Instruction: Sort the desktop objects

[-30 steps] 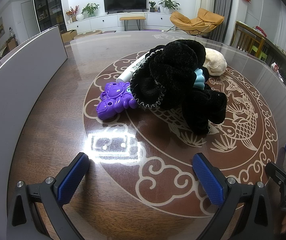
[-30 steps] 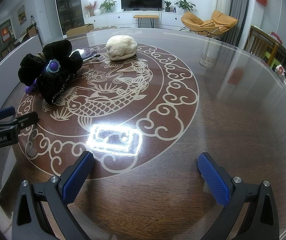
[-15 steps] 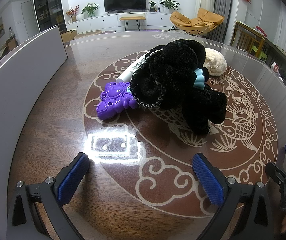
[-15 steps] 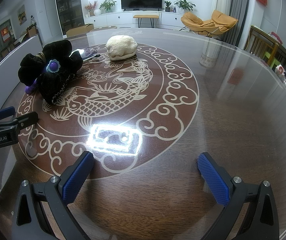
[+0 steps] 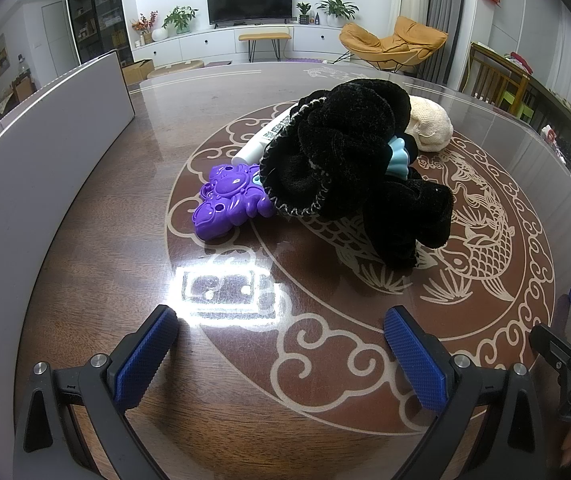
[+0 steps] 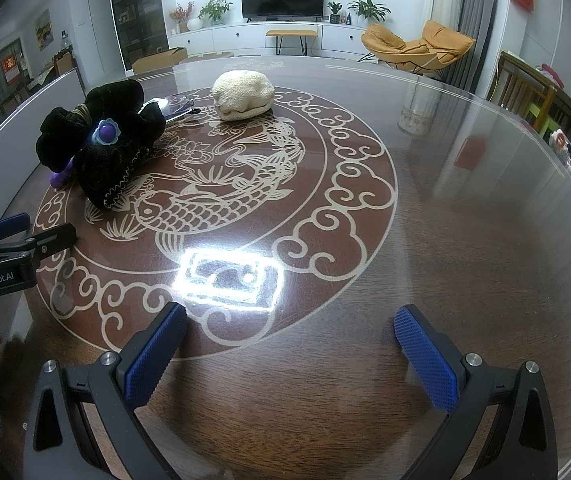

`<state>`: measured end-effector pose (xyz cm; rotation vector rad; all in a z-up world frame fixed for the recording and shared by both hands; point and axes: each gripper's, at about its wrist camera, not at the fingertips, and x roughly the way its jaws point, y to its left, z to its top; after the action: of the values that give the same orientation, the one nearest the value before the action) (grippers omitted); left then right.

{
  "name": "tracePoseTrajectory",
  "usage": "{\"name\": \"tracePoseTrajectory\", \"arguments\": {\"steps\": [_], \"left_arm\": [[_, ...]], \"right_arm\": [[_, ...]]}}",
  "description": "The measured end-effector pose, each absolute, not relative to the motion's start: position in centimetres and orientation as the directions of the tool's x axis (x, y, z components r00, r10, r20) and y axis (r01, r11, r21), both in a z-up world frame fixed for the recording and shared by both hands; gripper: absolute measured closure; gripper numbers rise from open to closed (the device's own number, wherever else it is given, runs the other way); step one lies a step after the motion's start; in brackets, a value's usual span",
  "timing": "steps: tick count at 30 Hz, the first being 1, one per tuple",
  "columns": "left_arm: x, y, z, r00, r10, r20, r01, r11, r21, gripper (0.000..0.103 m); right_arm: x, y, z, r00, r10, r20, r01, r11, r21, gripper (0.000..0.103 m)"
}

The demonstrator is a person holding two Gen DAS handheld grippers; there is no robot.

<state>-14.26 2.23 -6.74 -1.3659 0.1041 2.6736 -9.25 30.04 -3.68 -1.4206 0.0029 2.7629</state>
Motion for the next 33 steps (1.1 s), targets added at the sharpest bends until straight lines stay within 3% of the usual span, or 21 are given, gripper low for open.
{"name": "tracePoseTrajectory", "arguments": {"steps": [7,14,18,22,24,25,26,27,29,33], "left_arm": [[-11.4,0.1,-6.5,-0.554,0.144,-0.820,-0.252,-0.968,0.000,0.000],[-9.5,-3.4,-6.9,-0.570,0.111,-0.814,-0.191,-0.982,-0.001,0.000],[-9.6,-3.3,-7.2,-0.575,0.104,-0.811,-0.180,-0.984,0.002,0.000],[-9.7,-3.2,-7.2,-0.576,0.104,-0.811,-0.180,-0.984,0.001,0.000],[-9.7,-3.2,-7.2,-0.575,0.104,-0.811,-0.180,-0.984,0.001,0.000],[-9.7,-3.2,-7.3,-0.575,0.105,-0.811,-0.180,-0.984,0.001,0.000],[-9.7,-3.2,-7.2,-0.576,0.105,-0.811,-0.180,-0.984,0.001,0.000],[-9.7,-3.3,-7.3,-0.576,0.105,-0.811,-0.180,-0.984,0.001,0.000],[-9.7,-3.3,-7.3,-0.576,0.105,-0.811,-0.180,-0.984,0.001,0.000],[-9.7,-3.3,-7.3,-0.576,0.105,-0.811,-0.180,-0.984,0.001,0.000]], "right_arm": [[-9.2,30.0,-3.7,-0.581,0.030,-0.813,-0.032,-0.999,-0.014,0.000],[-9.8,30.0,-4.0,-0.571,0.023,-0.820,-0.032,-0.999,-0.006,0.000],[-12.0,27.7,-3.1,-0.561,-0.149,-0.815,0.066,-0.989,0.135,0.000],[-15.3,22.6,-1.9,-0.597,-0.228,-0.769,0.212,-0.969,0.122,0.001],[-17.1,20.7,-1.7,-0.604,-0.246,-0.758,0.253,-0.961,0.110,0.011],[-18.0,19.8,-1.7,-0.601,-0.256,-0.757,0.277,-0.955,0.103,0.026],[-18.5,19.1,-1.8,-0.595,-0.264,-0.759,0.300,-0.949,0.096,0.051],[-19.1,18.6,-2.1,-0.584,-0.271,-0.765,0.320,-0.943,0.090,0.060],[-19.3,18.3,-2.5,-0.577,-0.261,-0.773,0.329,-0.941,0.072,0.069],[-15.5,20.1,-1.9,-0.588,-0.264,-0.765,0.353,-0.934,0.051,0.069]]}}
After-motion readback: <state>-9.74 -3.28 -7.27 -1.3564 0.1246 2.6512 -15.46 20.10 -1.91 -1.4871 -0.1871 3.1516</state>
